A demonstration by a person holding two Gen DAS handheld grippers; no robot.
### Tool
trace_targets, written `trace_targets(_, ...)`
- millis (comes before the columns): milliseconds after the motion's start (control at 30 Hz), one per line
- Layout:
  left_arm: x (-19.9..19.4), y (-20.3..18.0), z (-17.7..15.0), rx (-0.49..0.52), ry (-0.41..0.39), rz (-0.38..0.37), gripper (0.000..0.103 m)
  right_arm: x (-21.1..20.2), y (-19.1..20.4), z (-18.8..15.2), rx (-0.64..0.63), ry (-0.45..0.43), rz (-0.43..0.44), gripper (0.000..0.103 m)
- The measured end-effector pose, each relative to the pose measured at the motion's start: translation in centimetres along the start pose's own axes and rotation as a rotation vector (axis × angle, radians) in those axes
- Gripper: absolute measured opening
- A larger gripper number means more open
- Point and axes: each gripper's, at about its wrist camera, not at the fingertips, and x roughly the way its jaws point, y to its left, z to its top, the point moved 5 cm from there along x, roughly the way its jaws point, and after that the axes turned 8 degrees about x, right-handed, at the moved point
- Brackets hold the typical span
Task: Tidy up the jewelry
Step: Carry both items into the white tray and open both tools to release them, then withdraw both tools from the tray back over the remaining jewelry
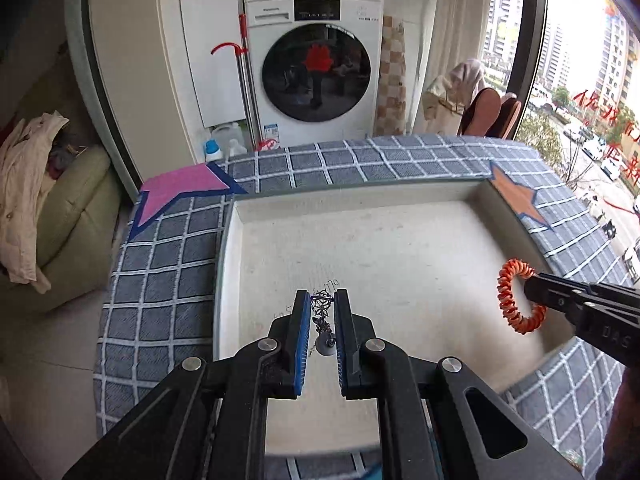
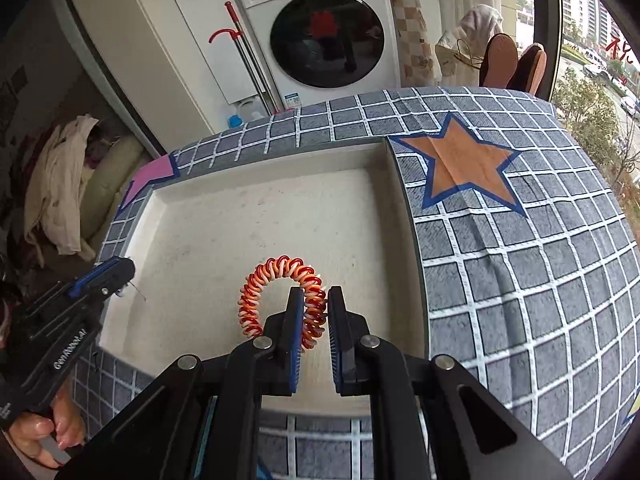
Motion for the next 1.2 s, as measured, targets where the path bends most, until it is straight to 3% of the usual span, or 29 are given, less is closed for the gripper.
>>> trace_targets(333, 4.6, -0.9, -1.2, 0.056, 0.080, 0.053, 0.032, 3.6, -0.6, 0.0, -0.004, 0.038, -0.047, 0.013)
trace_targets(467, 4.6, -1.3, -1.1, 0.102, 0.059, 0.097, 0.032, 3.6, -0.2, -0.1, -0.036, 0.020, -0.069, 0.015)
trace_targets(567, 4.7, -1.4, -0.9, 0.110, 0.068, 0.115, 0.032, 3.5, 0.0, -0.3, -0.041, 0.018, -0.060, 0.023)
trace_targets(700, 4.5, -1.3, -1.0, 0.076, 0.077, 0.076, 0.032, 2.7, -0.1, -0.3, -0.018, 0.017, -0.026, 0.039)
trace_targets(767, 4.4, -1.0, -1.1, 0.061, 0.075, 0.075, 0.032, 1.8, -0.1, -0.4, -0.005, -0.004, -0.009, 0.042)
trace_targets(800, 4.4, -1.0, -1.1, 0.059, 0.072, 0.081, 0.044, 1.5, -0.1, -0.5, -0.003, -0.010, -0.003, 0.042)
trace_targets(833, 4.2, -0.9, -1.1, 0.054, 0.066, 0.088, 0.081, 1.1, 0.0, -0.5, -0.002, -0.018, 0.004, 0.043)
trace_targets(867, 4.0, -0.7, -1.1, 0.043, 0.054, 0.094, 0.098, 0.5, 0.0, -0.6, -0.004, -0.028, 0.009, 0.043)
trace_targets(900, 3.6, -0.6, -1.0, 0.033, 0.034, 0.103, 0.103, 0.1, 0.0, -0.7, -0.005, -0.036, 0.011, 0.044)
trace_targets(1067, 1.8, -0.8, -0.4, 0.027, -0.006, 0.101, 0.103, -2.0, 0.1, -1.3, -0.003, -0.067, 0.023, 0.047)
trace_targets(1200, -0.5, -1.0, -0.4, 0.016, -0.048, 0.101, 0.103, -4.1, 0.6, -2.3, -0.008, -0.090, 0.043, 0.060)
